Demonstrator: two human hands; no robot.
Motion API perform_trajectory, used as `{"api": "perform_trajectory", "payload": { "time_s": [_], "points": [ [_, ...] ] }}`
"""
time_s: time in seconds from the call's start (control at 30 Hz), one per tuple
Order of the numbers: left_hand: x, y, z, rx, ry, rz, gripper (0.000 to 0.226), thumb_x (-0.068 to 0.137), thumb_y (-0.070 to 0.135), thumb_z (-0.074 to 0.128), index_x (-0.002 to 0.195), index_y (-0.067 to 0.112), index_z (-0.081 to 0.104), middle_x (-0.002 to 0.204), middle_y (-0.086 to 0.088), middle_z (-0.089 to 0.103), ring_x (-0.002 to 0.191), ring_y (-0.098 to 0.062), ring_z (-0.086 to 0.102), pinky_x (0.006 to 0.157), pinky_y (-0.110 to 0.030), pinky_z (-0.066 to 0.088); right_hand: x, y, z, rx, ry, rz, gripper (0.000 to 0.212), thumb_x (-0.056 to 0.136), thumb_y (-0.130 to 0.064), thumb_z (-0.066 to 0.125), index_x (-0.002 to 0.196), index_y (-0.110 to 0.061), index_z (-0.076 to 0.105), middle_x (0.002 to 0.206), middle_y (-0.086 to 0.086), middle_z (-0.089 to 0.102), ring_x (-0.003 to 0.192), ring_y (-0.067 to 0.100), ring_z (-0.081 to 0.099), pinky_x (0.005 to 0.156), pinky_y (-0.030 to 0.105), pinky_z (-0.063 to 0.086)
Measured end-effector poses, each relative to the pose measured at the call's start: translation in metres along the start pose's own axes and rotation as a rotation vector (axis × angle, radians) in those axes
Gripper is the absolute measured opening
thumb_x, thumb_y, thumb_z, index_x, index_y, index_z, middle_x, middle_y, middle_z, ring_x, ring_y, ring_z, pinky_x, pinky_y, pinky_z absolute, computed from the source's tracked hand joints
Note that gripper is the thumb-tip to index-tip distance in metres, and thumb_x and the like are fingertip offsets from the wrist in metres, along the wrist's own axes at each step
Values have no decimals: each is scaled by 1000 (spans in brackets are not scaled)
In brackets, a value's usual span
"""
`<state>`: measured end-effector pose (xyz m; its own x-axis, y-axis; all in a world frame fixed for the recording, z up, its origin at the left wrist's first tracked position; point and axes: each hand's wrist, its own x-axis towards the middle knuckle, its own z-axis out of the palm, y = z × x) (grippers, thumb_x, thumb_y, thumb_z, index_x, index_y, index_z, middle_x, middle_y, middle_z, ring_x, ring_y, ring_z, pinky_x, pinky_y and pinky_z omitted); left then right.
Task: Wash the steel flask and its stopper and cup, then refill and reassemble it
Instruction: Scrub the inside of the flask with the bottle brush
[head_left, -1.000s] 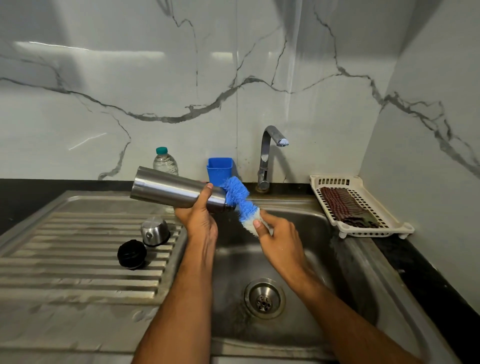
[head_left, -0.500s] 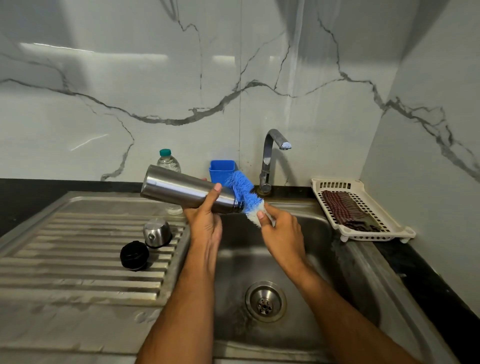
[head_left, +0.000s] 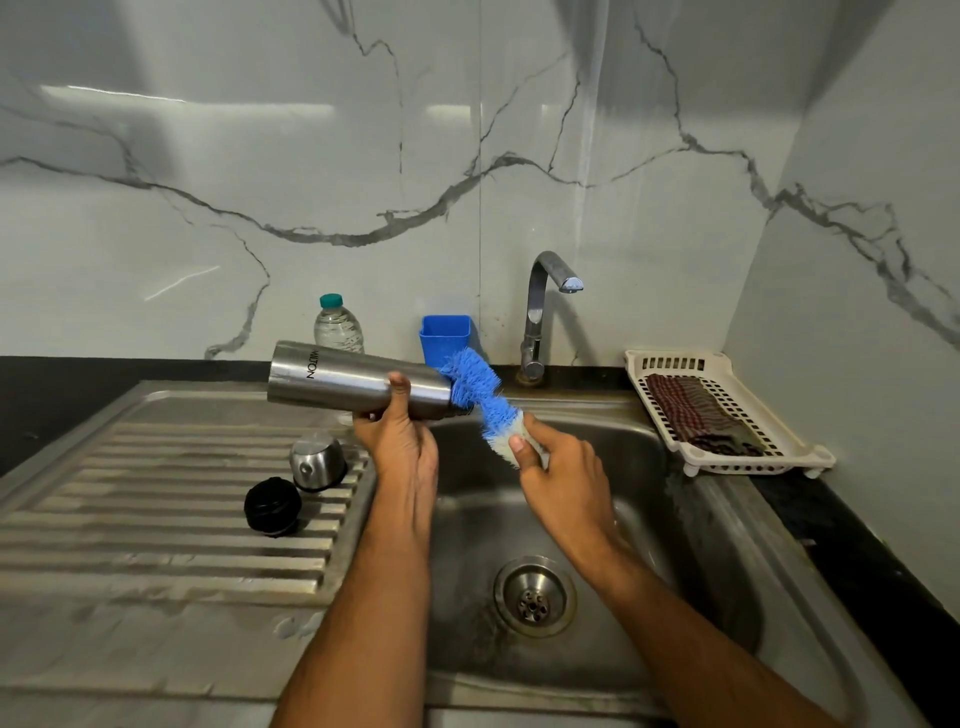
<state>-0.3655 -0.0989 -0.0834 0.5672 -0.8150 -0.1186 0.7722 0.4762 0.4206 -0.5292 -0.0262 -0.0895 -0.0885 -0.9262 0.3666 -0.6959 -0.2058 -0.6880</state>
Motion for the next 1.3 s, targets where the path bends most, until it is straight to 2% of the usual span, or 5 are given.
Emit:
{"api": "perform_trajectory", "payload": {
  "time_s": [0.23,0.53,0.7,0.93,1.3],
  "points": [
    [-14,-10,7,84,-18,-9,46,74,-11,79,112,11,65,106,-4,76,96,-18,75,85,-39,62,17,-5,3,24,13,69,39,99,-38,58,137,-29,61,121,1,72,109,25,67,88,38,56],
    [0,-2,3,17,54,-10,48,75,-4,82,109,17,55,117,-10,72,108,-25,71,95,-54,57,-7,1,5,48,-8,18,43,99,-37,59,141,-28,58,124,-2,72,110,20,68,89,39,57],
    [-8,-6,4,28,-100,-32,52,79,-7,77,128,6,63,108,-4,76,106,-20,72,99,-45,55,13,-5,1,41,30,78,40,99,-36,59,138,-26,62,125,2,71,114,26,66,90,35,52],
    [-6,-4,5,57,-117,-30,64,68,6,85,128,12,61,122,-5,73,113,-19,70,105,-46,52,13,-5,-3,53,45,75,38,100,-36,59,137,-26,62,120,2,72,109,23,67,84,32,53],
    [-10,-8,2,67,-48,13,54,73,2,84,122,7,62,123,-13,71,113,-29,70,91,-47,60,8,-2,2,-7,-12,78,43,98,-37,60,140,-29,59,125,6,70,115,31,64,92,40,54]
  ]
}}
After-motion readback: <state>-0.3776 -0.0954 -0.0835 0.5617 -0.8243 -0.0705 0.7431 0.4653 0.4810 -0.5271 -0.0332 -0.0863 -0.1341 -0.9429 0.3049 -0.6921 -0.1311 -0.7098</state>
